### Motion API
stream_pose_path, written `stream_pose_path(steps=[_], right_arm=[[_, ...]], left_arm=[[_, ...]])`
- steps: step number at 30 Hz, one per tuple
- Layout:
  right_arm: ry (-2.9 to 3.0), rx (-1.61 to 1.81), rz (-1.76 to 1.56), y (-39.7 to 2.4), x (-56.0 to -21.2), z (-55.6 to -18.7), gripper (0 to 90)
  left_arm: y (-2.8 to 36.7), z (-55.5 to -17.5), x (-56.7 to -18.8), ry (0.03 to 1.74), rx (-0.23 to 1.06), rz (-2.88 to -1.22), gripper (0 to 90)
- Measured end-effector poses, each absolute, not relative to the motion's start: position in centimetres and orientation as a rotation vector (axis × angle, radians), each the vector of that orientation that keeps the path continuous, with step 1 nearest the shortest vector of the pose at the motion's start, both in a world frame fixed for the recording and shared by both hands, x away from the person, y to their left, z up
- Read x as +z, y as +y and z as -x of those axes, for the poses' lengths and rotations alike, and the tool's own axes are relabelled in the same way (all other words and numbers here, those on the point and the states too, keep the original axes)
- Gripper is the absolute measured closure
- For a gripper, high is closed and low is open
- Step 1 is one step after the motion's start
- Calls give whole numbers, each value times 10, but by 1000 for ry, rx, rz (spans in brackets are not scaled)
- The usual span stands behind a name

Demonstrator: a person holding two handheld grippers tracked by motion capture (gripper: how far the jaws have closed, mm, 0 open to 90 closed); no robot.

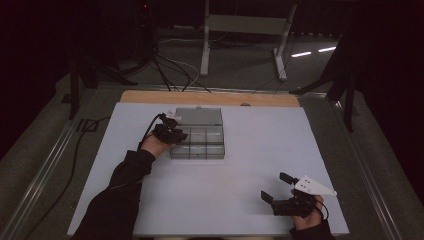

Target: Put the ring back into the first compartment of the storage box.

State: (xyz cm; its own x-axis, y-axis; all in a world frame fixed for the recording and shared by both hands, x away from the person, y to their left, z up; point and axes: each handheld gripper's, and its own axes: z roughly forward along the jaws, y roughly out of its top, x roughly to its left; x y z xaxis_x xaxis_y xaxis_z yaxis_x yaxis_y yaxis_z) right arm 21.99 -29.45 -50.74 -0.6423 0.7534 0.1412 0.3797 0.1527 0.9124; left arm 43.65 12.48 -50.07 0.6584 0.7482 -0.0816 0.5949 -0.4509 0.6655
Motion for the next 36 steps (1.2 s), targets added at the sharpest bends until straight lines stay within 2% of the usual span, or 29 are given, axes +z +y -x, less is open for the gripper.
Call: stream_pose_path(steps=[18,32,36], right_arm=[[2084,1485,-1086,-294,-507,-220,0],[2086,1482,-1080,-294,-507,-220,0],[2085,1485,-1087,-294,-507,-220,0]], left_arm=[[134,-423,-472,1000,264,-2128,332],[143,-405,-454,928,183,-2112,8],[145,-401,-448,914,179,-2104,7]])
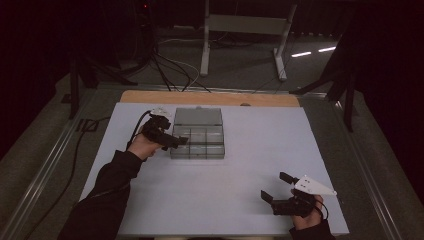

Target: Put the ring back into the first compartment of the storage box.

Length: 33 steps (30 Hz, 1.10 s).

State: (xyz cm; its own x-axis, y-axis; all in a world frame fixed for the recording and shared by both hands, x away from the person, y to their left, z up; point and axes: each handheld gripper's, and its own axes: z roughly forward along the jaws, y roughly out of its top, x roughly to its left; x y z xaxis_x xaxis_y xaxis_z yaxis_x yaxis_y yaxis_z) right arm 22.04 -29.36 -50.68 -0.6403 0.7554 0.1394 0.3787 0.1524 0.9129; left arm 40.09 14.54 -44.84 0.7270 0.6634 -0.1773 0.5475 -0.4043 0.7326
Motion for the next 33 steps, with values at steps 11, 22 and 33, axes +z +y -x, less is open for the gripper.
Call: stream_pose_path(steps=[11,22,33], right_arm=[[2083,1485,-1083,-294,-506,-220,0],[2085,1480,-1085,-293,-506,-220,0],[2087,1475,-1087,-293,-507,-220,0]], left_arm=[[157,-379,-435,854,178,-2054,4],[177,-350,-439,814,203,-2006,4],[188,-318,-459,785,200,-2012,4]])
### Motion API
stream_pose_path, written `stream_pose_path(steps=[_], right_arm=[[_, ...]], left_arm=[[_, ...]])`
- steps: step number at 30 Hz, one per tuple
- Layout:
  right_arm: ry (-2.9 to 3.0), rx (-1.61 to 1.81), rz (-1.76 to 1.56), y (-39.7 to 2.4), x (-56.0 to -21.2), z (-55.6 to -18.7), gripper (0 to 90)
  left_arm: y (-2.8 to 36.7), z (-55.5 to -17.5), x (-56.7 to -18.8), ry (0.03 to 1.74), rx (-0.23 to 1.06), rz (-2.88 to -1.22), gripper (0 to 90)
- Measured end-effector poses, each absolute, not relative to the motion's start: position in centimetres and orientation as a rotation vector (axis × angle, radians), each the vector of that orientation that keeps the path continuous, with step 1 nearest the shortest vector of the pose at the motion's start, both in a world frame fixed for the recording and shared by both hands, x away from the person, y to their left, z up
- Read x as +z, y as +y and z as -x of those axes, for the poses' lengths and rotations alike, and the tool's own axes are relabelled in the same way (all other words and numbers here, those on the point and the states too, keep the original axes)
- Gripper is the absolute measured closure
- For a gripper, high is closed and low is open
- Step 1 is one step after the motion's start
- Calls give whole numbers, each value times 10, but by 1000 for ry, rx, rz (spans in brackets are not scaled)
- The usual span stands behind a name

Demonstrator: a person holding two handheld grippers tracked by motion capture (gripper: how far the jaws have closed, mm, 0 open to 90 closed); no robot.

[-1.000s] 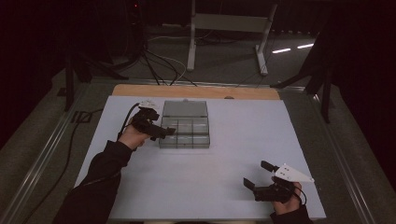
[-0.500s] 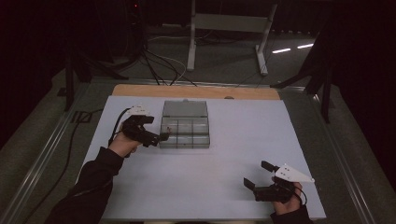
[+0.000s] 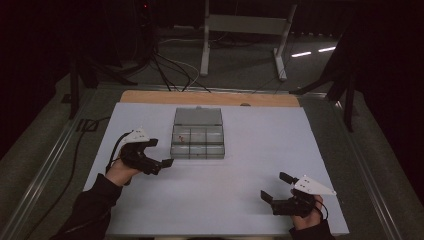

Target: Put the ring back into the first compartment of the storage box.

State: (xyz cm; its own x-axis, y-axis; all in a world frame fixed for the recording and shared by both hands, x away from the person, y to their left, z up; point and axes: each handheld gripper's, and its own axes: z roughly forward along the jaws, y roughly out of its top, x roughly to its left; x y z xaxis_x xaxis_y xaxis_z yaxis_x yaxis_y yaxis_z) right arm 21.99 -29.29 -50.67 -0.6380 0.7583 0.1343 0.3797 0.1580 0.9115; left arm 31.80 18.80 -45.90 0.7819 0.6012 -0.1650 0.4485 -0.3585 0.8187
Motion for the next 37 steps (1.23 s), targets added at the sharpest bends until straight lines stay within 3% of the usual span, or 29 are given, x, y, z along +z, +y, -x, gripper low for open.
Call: stream_pose_path(steps=[21,37], right_arm=[[2088,1470,-1088,-293,-507,-220,0],[2098,1468,-1081,-292,-508,-221,0]], left_arm=[[211,-262,-507,816,182,-1997,4],[222,-256,-524,834,172,-1990,5]])
